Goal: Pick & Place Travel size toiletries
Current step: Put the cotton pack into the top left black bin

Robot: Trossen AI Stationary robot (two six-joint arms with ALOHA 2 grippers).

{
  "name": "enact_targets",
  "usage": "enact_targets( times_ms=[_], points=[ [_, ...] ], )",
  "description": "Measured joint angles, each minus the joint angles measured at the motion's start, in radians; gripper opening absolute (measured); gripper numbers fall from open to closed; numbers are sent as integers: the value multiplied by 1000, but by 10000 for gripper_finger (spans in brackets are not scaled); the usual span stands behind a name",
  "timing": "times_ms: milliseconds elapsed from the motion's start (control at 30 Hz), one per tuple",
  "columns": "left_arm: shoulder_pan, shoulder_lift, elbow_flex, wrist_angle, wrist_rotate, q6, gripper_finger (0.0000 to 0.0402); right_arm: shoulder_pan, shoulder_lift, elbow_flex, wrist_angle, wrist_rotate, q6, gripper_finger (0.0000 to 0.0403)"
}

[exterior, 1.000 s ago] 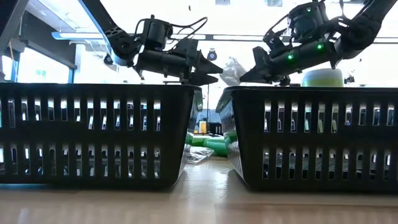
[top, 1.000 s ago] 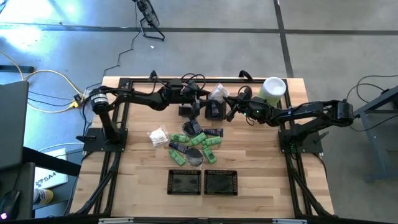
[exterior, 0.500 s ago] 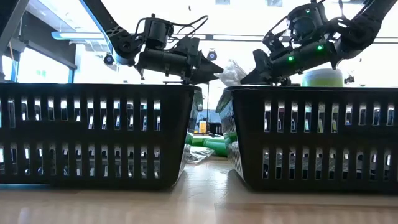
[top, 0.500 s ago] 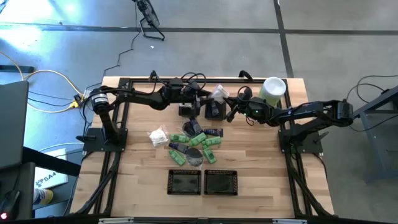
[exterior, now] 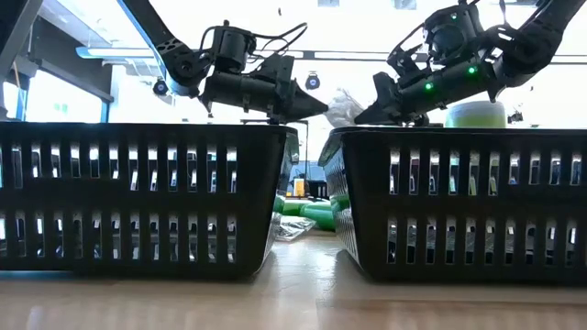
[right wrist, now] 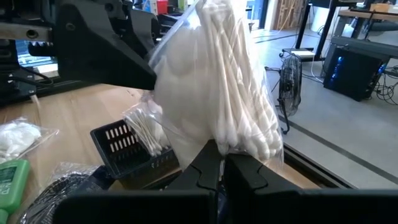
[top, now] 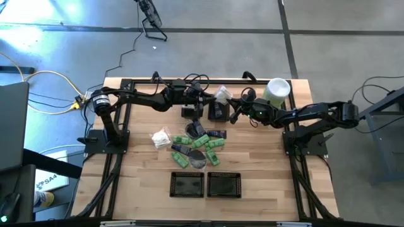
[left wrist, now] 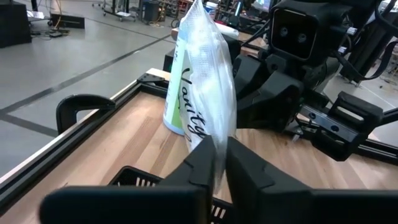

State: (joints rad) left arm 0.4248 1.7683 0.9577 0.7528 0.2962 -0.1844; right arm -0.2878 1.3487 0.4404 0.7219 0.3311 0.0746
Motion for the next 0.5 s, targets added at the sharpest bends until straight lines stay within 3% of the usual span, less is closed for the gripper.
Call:
enact_targets(
  times_ms=[100, 300, 500],
  points=[
    [0, 0, 0, 0, 0, 0, 5, 0, 0, 0, 0, -13, 0, 3],
    [0, 0, 0, -10, 0, 0, 2, 0, 0, 0, 0, -23, 0, 13],
    [0, 0, 0, -19, 1, 6, 1, 0, 0, 0, 0, -80, 4, 73]
  ],
)
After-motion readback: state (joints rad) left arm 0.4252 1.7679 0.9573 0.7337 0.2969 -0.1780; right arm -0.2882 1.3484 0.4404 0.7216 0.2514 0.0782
